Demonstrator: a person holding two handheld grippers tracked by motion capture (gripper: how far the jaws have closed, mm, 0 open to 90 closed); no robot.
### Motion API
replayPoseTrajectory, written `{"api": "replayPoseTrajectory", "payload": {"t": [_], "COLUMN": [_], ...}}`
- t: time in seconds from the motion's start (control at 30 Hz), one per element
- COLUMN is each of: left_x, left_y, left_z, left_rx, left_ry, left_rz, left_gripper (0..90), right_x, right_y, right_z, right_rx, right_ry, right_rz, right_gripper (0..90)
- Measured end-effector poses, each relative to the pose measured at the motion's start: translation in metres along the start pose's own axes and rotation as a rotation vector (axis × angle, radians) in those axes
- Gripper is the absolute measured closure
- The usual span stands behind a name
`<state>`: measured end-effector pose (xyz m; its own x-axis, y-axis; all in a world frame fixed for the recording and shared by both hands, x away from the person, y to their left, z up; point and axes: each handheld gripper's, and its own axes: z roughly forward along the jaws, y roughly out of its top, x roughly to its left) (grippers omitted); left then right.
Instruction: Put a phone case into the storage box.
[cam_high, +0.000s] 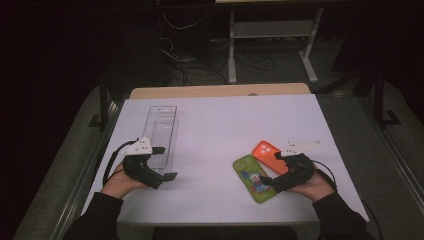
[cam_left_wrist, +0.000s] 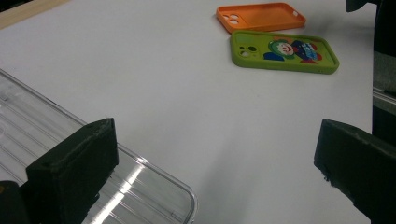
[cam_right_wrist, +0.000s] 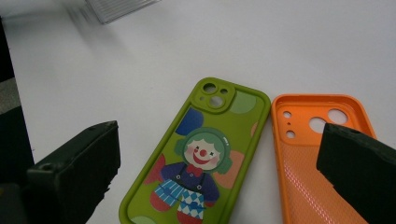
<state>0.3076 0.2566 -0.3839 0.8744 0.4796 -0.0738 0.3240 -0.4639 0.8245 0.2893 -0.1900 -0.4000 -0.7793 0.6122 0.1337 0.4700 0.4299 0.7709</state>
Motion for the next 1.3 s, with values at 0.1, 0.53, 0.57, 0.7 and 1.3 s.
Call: {"api": "replayPoseTrajectory", "payload": {"t": [0.1, 0.53, 0.57, 0.7, 1.3], "left_x": [-0.001, 0.000, 0.000, 0.001, 0.001], "left_y": [0.000, 0.001, 0.001, 0.001, 0.001], "left_z": [0.001, 0.002, 0.002, 0.002, 0.003], "left_rx": [-0.003, -0.006, -0.004, -0.003, -0.006], "left_ry": [-0.001, -0.005, -0.006, -0.006, -0.011], "left_rz": [-0.007, -0.012, -0.009, -0.008, -0.008], "left_gripper": [0.0, 0.0, 0.0, 0.0, 0.0], "right_x": [0.000, -0.005, -0.007, -0.012, -0.029], "right_y": [0.000, 0.006, 0.008, 0.012, 0.032], "right_z": [0.000, -0.003, -0.005, -0.008, -0.007], "right_rx": [-0.003, -0.024, -0.034, -0.044, -0.022], "right_ry": [0.000, -0.012, -0.014, -0.006, -0.001], "right_rz": [-0.003, -0.010, -0.010, -0.003, -0.023], "right_gripper": [0.0, 0.0, 0.0, 0.0, 0.0]}}
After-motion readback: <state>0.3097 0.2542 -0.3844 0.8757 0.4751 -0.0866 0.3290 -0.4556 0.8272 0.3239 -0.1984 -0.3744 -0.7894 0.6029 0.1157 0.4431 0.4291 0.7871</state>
